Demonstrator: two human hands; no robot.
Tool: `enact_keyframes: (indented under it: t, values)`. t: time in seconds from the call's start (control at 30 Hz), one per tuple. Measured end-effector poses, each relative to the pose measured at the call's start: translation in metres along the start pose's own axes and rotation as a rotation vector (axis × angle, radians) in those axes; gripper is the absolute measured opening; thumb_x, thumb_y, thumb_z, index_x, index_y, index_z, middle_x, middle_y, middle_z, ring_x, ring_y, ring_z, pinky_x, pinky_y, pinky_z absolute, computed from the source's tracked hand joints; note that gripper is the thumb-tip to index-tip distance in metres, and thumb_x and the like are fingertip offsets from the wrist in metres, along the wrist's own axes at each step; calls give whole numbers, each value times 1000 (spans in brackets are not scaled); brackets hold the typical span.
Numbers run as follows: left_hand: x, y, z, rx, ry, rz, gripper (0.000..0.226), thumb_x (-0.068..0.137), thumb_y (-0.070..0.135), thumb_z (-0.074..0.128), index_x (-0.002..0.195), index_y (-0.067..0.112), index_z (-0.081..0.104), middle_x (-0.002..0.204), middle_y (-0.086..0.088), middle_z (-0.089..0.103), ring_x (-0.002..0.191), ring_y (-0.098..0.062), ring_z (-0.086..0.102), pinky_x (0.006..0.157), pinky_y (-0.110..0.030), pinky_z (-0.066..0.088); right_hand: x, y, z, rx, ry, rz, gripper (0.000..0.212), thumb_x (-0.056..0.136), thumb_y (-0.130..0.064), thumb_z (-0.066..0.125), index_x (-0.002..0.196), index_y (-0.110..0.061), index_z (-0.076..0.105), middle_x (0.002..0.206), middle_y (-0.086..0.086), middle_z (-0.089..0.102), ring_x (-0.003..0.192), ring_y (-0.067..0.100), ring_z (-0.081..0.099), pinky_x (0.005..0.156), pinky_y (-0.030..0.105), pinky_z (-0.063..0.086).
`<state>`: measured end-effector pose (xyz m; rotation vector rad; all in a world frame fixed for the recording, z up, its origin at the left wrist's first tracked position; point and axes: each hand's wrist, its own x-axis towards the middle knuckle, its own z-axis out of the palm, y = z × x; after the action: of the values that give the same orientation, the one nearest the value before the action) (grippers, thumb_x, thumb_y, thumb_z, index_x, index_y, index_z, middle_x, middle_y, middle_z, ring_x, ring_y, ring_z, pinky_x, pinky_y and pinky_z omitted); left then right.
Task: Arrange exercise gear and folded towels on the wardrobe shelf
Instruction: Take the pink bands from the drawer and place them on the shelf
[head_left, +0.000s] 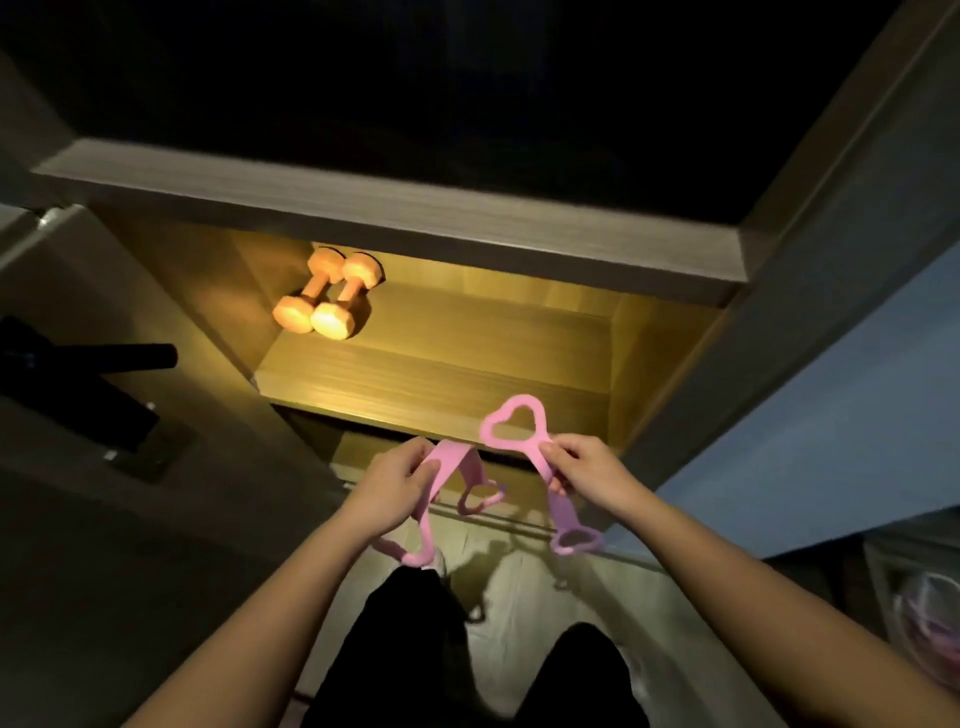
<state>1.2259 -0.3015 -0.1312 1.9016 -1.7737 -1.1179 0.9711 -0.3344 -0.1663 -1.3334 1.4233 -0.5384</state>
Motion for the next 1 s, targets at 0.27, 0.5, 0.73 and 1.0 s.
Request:
enact_keyframes:
  t: [0.27, 0.5, 0.73, 1.0]
  values:
    - [45, -109, 8, -79, -98, 31, 16, 98, 15, 51, 111, 14, 59, 90, -3, 70, 75, -14, 69, 58, -29, 52, 30, 34, 88, 58, 54, -82, 33, 98, -34, 53, 91, -7, 71, 77, 7, 68, 68, 13, 61, 62, 24, 47]
    - [21, -187, 10, -137, -230, 189, 76, 89, 0, 62, 149, 27, 23, 122, -11, 59, 88, -26, 69, 69, -33, 59, 3, 43, 160, 190, 122, -150, 23, 95, -32, 58, 89, -11, 68, 93, 7, 70, 86, 15, 67, 74, 26, 55]
    - [-4, -188, -14, -98, -76, 241, 14, 92, 14, 62, 97, 1, 64, 79, -11, 71, 53, -16, 63, 53, -26, 52, -26, 31, 199, 233, 139, -120, 19, 89, -24, 62, 75, -15, 70, 90, 9, 63, 96, 27, 54, 84, 36, 38]
    - [7, -174, -29, -167, -156, 240, 19, 91, 5, 56, 103, 17, 67, 85, -6, 68, 65, -19, 64, 65, -30, 53, -21, 28, 185, 368, 144, -108, 25, 87, -28, 69, 106, -10, 68, 89, 5, 72, 89, 19, 68, 78, 36, 55]
